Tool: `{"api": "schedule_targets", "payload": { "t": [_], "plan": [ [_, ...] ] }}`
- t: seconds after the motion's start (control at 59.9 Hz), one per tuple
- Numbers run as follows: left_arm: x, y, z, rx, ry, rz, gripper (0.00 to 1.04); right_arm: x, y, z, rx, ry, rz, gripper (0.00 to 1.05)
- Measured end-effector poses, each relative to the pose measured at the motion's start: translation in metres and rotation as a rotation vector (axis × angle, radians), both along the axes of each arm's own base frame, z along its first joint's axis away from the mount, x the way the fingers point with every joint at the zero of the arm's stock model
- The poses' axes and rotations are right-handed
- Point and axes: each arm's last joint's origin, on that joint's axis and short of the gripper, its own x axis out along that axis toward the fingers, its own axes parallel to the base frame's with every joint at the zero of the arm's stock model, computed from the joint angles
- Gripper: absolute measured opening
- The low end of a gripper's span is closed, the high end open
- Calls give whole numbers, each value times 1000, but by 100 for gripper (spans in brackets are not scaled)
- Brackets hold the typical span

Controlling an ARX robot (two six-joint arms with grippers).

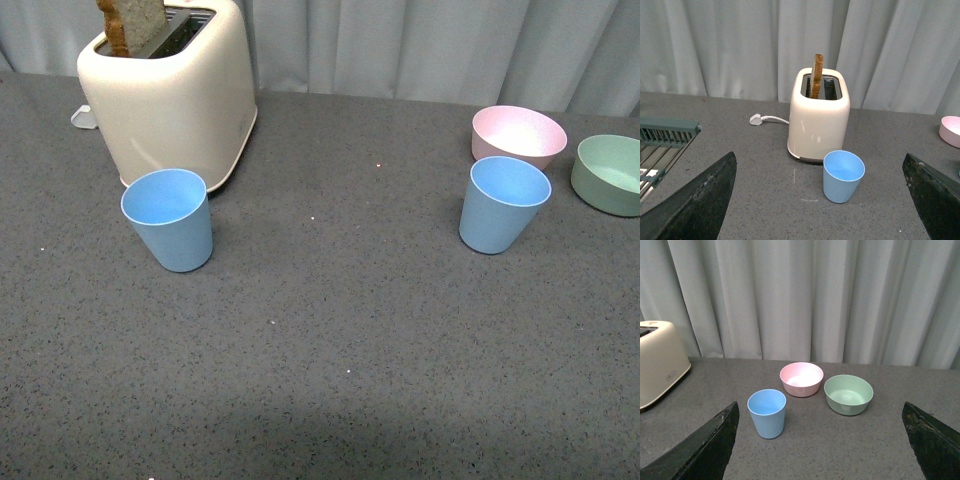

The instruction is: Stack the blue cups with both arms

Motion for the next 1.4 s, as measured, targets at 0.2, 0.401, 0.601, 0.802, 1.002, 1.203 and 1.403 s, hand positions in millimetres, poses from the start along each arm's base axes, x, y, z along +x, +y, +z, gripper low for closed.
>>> {"api": "schedule_targets", "payload": {
  "t": [0.2, 0.401, 0.601, 0.802, 1.002, 1.203, 1.403],
  "plan": [
    [0, 0, 0, 0, 0, 0, 98, 0, 0, 0, 0, 0, 0, 95],
    [0, 0, 0, 0, 0, 0, 98, 0, 0, 0, 0, 0, 0, 95],
    [0, 0, 0, 0, 0, 0, 98, 0, 0, 0, 0, 0, 0, 95],
    [0, 0, 0, 0, 0, 0, 98, 0, 0, 0, 0, 0, 0, 95],
    [4, 0, -6, -91, 264, 200, 98, 0, 0, 0, 0, 0, 0, 95],
    [40, -1, 8, -216, 362, 168, 98, 0, 0, 0, 0, 0, 0, 95],
    [106, -8, 12, -244, 560, 82, 98, 0, 0, 0, 0, 0, 0, 95]
  ]
}}
